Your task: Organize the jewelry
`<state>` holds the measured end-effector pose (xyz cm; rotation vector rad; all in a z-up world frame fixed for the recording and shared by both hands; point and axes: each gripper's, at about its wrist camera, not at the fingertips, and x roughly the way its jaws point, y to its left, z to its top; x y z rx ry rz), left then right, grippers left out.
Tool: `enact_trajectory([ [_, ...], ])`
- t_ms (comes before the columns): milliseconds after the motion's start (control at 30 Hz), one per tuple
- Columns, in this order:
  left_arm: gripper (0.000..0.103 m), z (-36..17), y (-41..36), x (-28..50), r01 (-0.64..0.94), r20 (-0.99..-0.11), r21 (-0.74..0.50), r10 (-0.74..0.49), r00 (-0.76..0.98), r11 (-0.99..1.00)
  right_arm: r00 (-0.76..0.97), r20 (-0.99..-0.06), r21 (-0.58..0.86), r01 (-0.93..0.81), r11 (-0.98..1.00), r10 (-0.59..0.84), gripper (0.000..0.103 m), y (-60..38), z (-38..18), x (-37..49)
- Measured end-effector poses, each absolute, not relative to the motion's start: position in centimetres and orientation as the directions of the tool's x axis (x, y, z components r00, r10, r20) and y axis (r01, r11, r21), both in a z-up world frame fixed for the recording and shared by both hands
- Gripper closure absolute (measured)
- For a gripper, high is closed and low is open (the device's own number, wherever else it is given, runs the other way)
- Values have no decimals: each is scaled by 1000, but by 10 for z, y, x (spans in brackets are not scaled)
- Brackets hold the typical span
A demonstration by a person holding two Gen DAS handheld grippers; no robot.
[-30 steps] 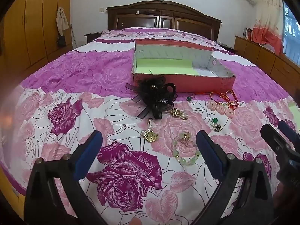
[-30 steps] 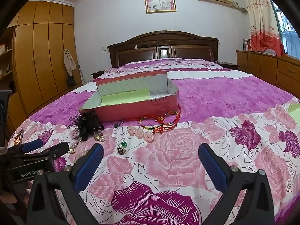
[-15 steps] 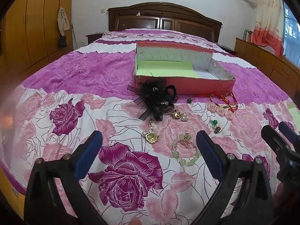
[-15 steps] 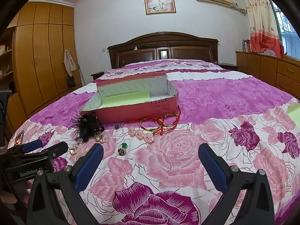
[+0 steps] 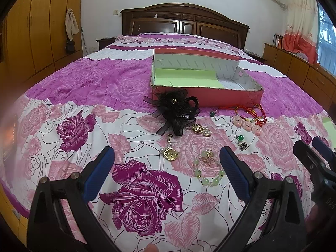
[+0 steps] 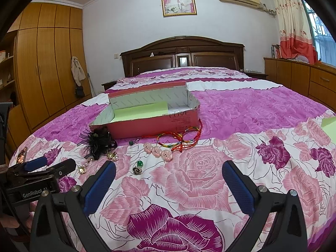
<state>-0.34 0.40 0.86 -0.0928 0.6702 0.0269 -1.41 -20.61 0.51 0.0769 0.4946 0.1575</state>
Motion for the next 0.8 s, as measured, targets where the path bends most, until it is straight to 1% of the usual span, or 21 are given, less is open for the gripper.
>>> enact_trajectory([
  [800,9,11,6,-4,-55,-618,-77,-4,786,995,870,-463,113,-132,985,170,0,-206,8,-15],
])
